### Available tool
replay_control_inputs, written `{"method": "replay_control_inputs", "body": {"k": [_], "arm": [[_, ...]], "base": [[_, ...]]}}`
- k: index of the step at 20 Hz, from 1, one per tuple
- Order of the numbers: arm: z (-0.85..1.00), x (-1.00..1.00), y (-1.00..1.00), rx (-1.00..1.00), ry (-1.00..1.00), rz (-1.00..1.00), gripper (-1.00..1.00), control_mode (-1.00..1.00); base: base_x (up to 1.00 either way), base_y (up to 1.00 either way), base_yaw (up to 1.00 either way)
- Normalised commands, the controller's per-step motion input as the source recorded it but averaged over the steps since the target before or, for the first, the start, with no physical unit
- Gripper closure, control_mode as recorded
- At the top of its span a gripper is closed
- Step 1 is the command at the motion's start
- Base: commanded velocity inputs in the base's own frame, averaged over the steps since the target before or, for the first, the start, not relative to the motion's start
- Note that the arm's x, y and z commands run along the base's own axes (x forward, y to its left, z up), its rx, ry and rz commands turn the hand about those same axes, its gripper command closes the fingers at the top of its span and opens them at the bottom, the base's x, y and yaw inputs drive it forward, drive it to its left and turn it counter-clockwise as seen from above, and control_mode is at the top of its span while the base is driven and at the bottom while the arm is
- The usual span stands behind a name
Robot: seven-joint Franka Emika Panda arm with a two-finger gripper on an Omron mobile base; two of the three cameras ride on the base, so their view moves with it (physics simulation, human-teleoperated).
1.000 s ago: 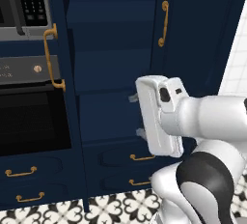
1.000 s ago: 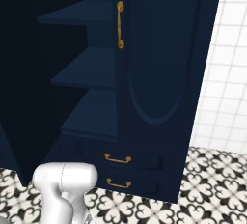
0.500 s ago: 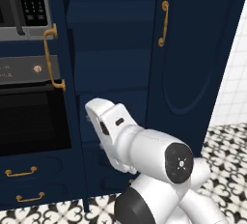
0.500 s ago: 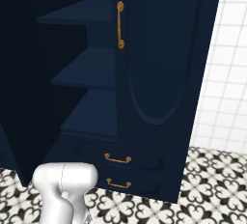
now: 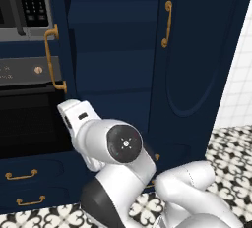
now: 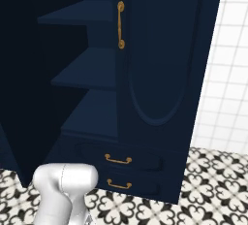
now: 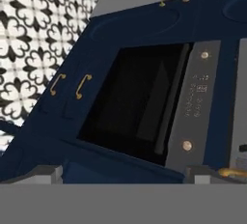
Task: Pick the kettle from the counter and place it on the tray. Then pick the mug from the cabinet and place it on the tray. Then close the cabinet doors.
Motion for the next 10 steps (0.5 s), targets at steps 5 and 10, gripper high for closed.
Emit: {"method": "replay_control_inputs", "body": {"k": [5,10], "arm": [[-0.57,0.46,0.00,0.00,-0.30,-0.06,-1.00,-1.00],[-0.47,0.44,0.05,0.00,-0.20,-0.12,-1.00,-1.00]], "base": [[0.00,0.00,0.00],[0.00,0.00,0.00]]}}
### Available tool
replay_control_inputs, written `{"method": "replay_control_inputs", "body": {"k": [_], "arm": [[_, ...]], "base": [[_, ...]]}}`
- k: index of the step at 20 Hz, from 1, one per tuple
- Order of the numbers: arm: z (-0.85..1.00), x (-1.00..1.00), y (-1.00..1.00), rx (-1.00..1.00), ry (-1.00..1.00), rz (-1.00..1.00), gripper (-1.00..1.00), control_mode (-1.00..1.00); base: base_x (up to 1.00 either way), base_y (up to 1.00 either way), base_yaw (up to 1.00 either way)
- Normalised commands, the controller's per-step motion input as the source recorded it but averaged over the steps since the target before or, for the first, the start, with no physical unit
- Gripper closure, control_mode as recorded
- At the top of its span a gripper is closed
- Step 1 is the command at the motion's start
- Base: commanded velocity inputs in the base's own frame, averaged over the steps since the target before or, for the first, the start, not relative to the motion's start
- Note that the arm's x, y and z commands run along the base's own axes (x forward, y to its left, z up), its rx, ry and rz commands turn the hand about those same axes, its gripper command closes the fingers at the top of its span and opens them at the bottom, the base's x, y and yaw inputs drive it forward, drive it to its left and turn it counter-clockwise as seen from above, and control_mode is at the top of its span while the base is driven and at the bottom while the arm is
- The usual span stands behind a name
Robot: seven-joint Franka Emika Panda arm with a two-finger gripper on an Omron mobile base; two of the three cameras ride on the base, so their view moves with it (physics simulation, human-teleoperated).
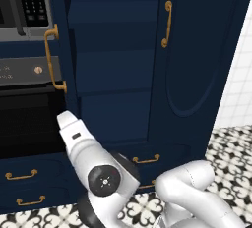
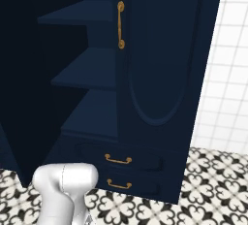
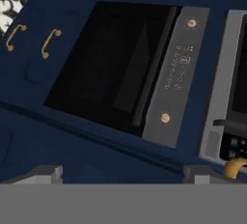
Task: Pick the kettle from the counter and place it on the tray. Then pick the mug from the cabinet and place it on the tray. Then close the cabinet doors.
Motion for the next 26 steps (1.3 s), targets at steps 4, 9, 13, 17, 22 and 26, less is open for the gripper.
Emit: {"method": "replay_control_inputs", "body": {"k": [4,9,13,17,22,26], "arm": [[-0.03,0.12,0.24,0.15,-0.03,-0.28,-1.00,-1.00],[-0.01,0.05,0.33,0.15,-0.01,-0.37,-1.00,-1.00],[-0.11,0.37,0.06,0.02,0.00,-0.36,-1.00,-1.00],[-0.26,0.40,0.00,0.00,0.00,-0.20,-1.00,-1.00],[-0.33,0.40,0.00,-0.01,-0.02,-0.12,-1.00,-1.00],[-0.28,0.49,0.00,-0.01,-0.01,-0.07,-1.00,-1.00]], "base": [[0.00,0.00,0.00],[0.00,0.00,0.00],[0.00,0.00,0.00],[0.00,0.00,0.00],[0.00,0.00,0.00],[0.00,0.00,0.00]]}}
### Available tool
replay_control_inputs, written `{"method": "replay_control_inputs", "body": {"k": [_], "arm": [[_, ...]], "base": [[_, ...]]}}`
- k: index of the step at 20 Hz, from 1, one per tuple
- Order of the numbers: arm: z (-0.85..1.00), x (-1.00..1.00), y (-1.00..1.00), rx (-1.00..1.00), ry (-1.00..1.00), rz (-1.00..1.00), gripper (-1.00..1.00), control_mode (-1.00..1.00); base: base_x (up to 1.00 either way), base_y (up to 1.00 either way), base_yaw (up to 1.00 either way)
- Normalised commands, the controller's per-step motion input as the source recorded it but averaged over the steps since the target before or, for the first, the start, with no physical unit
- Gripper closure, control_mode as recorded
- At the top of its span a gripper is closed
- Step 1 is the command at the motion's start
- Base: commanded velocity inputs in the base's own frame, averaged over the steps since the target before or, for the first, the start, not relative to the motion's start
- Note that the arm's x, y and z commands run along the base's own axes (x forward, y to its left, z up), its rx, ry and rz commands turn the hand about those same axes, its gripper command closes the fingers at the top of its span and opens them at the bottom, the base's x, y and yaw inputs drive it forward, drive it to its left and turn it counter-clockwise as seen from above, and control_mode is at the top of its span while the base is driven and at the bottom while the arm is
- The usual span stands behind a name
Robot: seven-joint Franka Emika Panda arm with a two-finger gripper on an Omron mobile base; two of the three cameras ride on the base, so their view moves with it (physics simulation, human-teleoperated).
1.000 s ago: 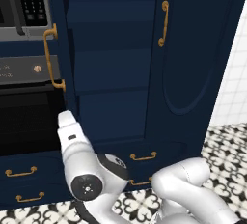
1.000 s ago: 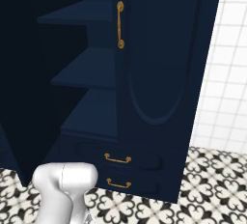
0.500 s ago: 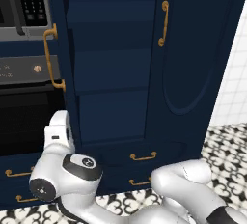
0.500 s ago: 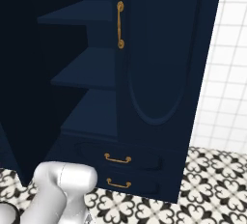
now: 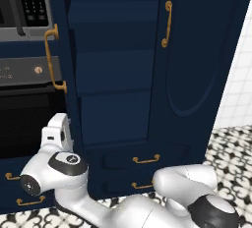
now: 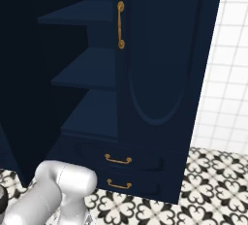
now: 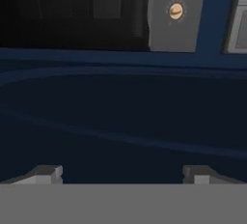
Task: Pick the kettle from the counter and place it on the tray. Then pick the mug from the cabinet and place it on the tray. Then close the cabinet doors.
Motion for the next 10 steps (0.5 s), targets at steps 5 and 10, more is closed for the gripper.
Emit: {"method": "replay_control_inputs", "body": {"k": [5,10], "arm": [[-0.11,0.35,-0.03,-0.03,0.00,-0.03,-1.00,-1.00],[-0.06,0.04,-0.42,-0.05,0.00,0.00,-1.00,-1.00]], "base": [[0.00,0.00,0.00],[0.00,0.00,0.00]]}}
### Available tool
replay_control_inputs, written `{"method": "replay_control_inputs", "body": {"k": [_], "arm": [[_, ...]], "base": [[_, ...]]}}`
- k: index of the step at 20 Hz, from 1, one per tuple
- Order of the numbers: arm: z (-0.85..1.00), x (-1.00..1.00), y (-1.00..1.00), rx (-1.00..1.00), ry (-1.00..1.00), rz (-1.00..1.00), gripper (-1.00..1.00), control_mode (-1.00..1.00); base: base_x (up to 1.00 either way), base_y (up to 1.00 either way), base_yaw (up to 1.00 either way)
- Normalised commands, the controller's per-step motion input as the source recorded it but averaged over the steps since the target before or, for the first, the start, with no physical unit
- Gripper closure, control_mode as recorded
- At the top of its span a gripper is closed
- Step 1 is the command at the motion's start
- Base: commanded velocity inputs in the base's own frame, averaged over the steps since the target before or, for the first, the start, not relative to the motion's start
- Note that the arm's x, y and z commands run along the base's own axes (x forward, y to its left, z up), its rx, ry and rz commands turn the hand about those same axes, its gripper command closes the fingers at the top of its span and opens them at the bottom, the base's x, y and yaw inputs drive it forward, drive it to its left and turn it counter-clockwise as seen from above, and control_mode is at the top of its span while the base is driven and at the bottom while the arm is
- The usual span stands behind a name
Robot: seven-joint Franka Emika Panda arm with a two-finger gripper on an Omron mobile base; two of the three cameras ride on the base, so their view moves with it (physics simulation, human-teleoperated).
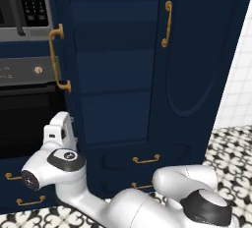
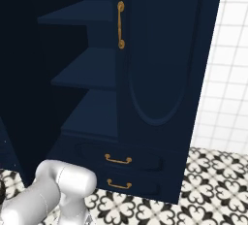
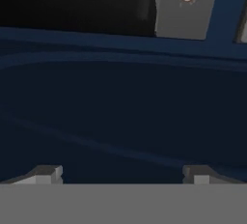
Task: Pick the kettle from the counter and place it on the tray. Then pick the mug from the cabinet and place it on the tray. Then close the cabinet doors.
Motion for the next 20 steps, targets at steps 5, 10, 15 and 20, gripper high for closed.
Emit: {"method": "replay_control_inputs", "body": {"k": [5,10,15,20], "arm": [[-0.07,0.21,-0.52,-0.02,0.00,0.00,-1.00,-1.00],[-0.08,0.50,-0.56,0.00,0.03,0.00,-1.00,-1.00],[-0.12,0.57,-0.56,0.00,0.09,0.00,-1.00,-1.00],[-0.16,0.67,-0.59,0.00,0.10,0.00,-1.00,-1.00]], "base": [[0.00,0.00,0.00],[0.00,0.00,0.00],[0.00,0.00,0.00],[0.00,0.00,0.00]]}}
